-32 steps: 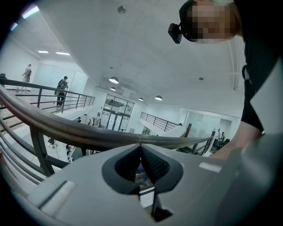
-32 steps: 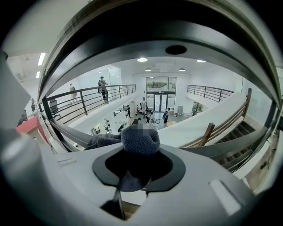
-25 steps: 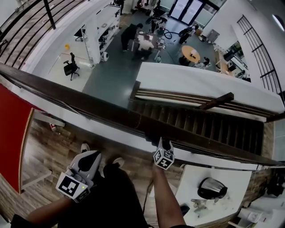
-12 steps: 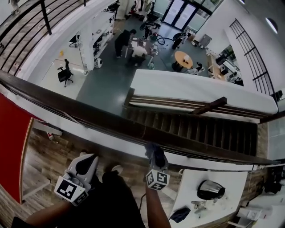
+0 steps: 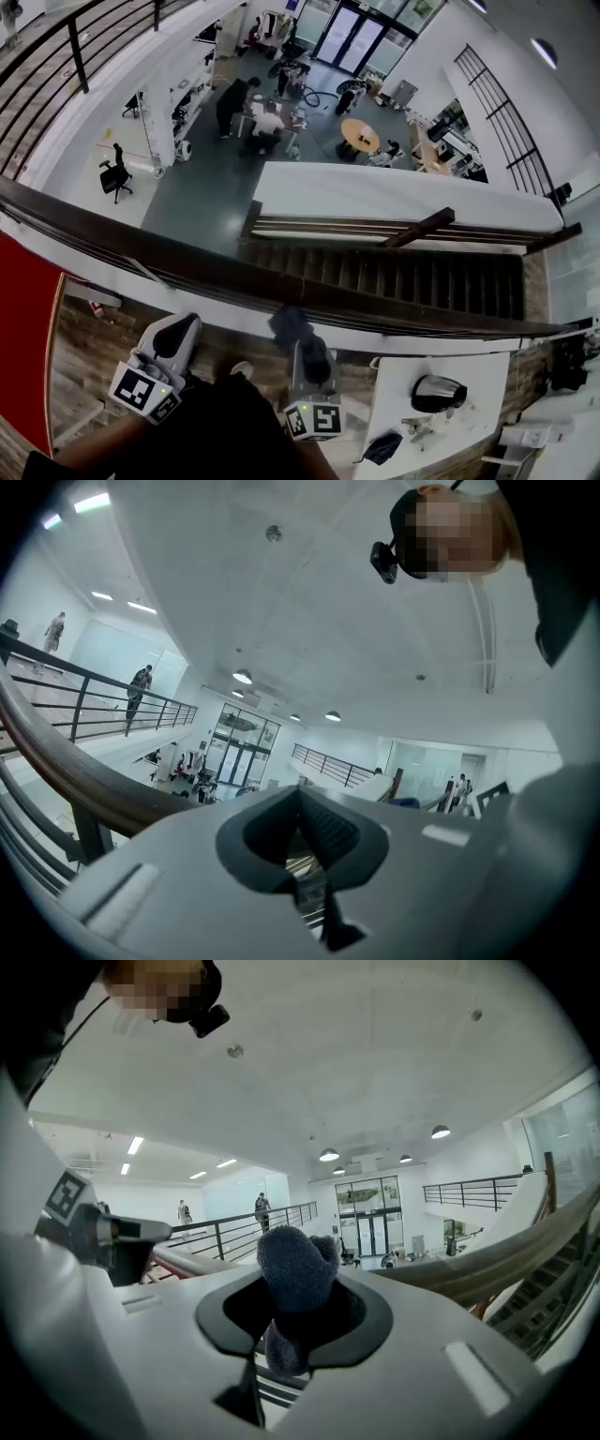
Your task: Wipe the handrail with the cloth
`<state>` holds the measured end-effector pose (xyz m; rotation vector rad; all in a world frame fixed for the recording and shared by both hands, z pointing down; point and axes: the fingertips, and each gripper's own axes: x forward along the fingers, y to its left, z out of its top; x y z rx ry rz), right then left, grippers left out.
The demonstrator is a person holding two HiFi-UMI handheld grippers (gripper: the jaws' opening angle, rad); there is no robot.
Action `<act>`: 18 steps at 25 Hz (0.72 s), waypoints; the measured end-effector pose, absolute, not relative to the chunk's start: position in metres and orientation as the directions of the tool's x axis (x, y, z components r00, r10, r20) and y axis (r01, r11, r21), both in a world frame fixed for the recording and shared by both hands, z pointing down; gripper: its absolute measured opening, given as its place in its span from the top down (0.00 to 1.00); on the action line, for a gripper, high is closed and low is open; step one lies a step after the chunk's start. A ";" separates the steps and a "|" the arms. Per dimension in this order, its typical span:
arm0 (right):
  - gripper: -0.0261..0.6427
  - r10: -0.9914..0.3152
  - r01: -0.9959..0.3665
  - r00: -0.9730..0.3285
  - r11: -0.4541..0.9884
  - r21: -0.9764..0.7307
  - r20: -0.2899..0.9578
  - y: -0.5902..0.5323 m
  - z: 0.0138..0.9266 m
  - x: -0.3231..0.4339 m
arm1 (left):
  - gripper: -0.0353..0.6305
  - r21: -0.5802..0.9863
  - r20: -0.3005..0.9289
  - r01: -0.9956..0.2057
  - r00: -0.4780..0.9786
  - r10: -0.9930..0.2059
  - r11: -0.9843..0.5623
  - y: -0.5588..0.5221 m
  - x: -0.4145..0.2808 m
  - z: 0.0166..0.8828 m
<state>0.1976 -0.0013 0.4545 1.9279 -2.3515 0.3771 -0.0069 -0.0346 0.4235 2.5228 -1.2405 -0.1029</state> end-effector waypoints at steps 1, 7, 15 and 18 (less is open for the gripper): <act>0.82 -0.958 -0.973 -0.214 0.192 -0.128 0.191 -0.002 0.444 0.191 | 0.95 0.320 0.071 -0.755 0.621 -0.781 -0.572 -0.036 -0.008 0.423; 0.83 -0.965 -0.971 -0.232 0.224 -0.082 0.118 -0.016 0.414 0.163 | 0.95 0.290 -0.028 -0.741 0.626 -0.779 -0.606 -0.045 -0.016 0.399; 0.83 -0.972 -0.976 -0.217 0.216 -0.022 0.093 -0.026 0.393 0.133 | 0.95 0.258 -0.038 -0.705 0.676 -0.736 -0.661 -0.056 -0.025 0.398; 0.83 -0.974 -0.979 -0.205 0.206 -0.001 0.094 -0.026 0.387 0.127 | 0.95 0.234 -0.032 -0.694 0.695 -0.718 -0.681 -0.059 -0.025 0.394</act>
